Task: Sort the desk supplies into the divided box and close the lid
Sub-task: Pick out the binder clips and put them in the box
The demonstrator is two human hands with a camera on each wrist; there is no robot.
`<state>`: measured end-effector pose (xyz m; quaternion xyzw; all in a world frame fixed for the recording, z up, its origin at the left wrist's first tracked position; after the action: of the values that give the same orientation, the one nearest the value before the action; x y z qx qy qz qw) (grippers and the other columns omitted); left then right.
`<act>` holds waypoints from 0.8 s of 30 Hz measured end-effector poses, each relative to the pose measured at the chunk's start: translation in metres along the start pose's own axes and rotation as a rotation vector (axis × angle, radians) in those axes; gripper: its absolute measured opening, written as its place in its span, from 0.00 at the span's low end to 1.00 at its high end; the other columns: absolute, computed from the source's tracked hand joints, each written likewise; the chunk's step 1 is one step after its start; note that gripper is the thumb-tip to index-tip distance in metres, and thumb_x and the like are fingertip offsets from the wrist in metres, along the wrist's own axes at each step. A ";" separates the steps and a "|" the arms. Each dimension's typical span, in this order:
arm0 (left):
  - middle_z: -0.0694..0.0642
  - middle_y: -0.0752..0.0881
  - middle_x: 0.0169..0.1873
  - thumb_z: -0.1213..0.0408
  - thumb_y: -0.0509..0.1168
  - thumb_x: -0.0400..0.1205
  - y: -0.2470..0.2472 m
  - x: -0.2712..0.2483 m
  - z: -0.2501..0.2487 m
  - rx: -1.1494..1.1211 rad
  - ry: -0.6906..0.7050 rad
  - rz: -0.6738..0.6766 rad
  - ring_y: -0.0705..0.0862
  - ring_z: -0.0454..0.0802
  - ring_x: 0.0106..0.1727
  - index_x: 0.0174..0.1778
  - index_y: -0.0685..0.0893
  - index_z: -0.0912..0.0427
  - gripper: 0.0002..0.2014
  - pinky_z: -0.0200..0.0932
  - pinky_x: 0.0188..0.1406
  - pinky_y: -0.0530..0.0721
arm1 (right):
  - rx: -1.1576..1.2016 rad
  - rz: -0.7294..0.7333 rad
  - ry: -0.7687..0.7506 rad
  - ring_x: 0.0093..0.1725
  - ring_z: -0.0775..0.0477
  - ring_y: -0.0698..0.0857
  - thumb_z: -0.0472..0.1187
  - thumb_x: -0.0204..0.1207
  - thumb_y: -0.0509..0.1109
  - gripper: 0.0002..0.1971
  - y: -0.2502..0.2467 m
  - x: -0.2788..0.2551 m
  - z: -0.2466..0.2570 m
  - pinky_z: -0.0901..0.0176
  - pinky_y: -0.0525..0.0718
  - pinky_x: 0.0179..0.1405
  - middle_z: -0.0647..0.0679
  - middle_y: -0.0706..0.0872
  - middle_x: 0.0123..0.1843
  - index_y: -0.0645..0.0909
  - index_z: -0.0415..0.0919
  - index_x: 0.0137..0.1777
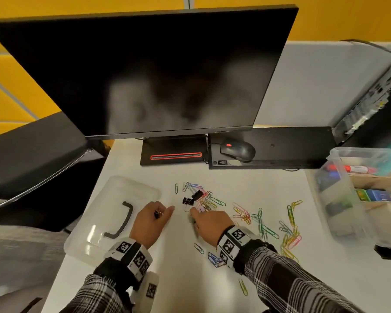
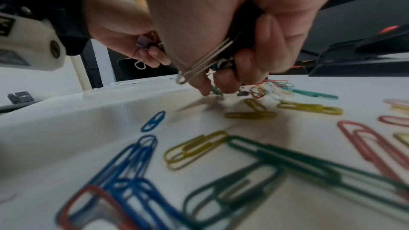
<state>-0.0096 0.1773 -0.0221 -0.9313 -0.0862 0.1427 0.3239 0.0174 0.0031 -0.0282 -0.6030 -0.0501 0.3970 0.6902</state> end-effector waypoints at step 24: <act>0.56 0.83 0.53 0.61 0.52 0.87 0.046 0.045 -0.036 0.794 0.325 0.442 0.84 0.58 0.46 0.58 0.73 0.57 0.08 0.48 0.41 0.78 | 1.432 -0.112 0.291 0.20 0.53 0.65 0.47 0.81 0.61 0.18 -0.022 -0.023 -0.050 0.66 0.60 0.16 0.49 0.73 0.25 0.77 0.41 0.30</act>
<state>0.0474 0.1320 -0.0329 -0.7421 0.2265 0.0827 0.6255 0.0402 -0.0495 -0.0130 -0.0475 0.2830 0.2124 0.9341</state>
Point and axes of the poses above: each hand's wrist, its own x-axis towards the middle knuckle, its own y-axis out of the palm, z = x × y, the point moved 4 cm from there along x, towards the middle knuckle
